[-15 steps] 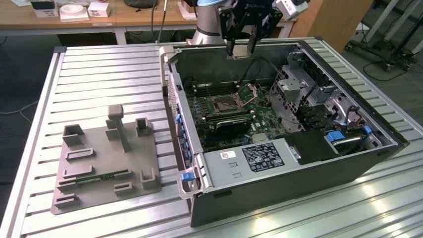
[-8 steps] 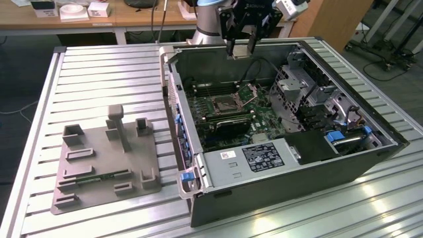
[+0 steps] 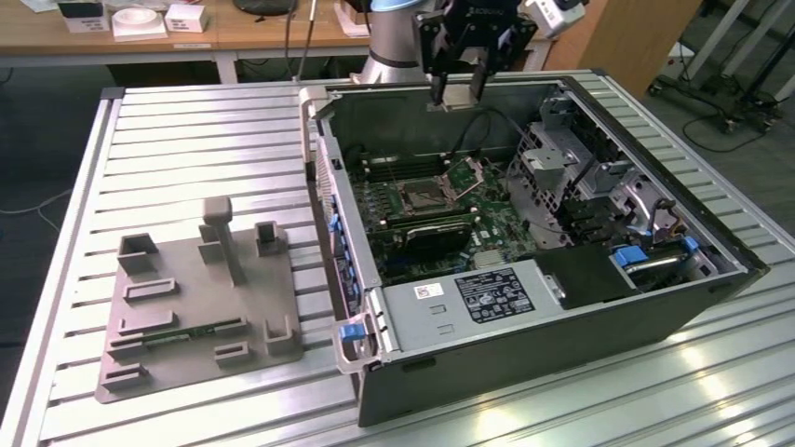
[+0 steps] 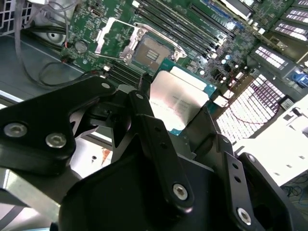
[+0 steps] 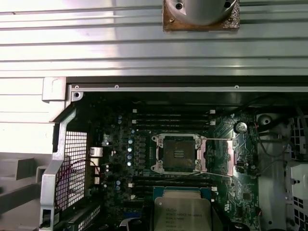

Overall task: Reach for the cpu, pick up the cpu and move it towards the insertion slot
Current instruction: 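Pick up the cpu and move it towards the insertion slot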

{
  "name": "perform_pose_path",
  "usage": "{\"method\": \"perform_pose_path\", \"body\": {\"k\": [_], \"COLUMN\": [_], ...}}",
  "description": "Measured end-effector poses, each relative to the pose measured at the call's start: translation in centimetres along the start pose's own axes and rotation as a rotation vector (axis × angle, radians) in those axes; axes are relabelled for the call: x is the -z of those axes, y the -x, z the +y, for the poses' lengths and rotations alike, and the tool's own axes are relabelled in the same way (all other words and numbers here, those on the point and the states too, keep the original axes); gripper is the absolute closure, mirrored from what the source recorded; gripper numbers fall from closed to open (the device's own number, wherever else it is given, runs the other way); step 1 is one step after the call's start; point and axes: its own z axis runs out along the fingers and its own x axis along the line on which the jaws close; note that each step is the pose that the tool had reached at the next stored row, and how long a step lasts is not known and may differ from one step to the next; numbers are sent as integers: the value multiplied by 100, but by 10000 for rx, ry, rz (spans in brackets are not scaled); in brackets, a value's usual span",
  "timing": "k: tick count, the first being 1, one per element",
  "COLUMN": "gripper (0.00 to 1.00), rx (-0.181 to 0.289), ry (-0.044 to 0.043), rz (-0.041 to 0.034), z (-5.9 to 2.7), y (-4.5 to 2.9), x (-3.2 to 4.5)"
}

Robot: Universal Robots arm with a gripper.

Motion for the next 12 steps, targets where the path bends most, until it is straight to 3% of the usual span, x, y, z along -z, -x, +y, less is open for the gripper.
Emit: {"method": "perform_pose_path", "body": {"k": [4, 12], "gripper": [46, 46], "rx": [-1, -22], "ry": [0, -5], "rz": [0, -1], "z": [20, 178], "y": [57, 145], "x": [-4, -37]}}
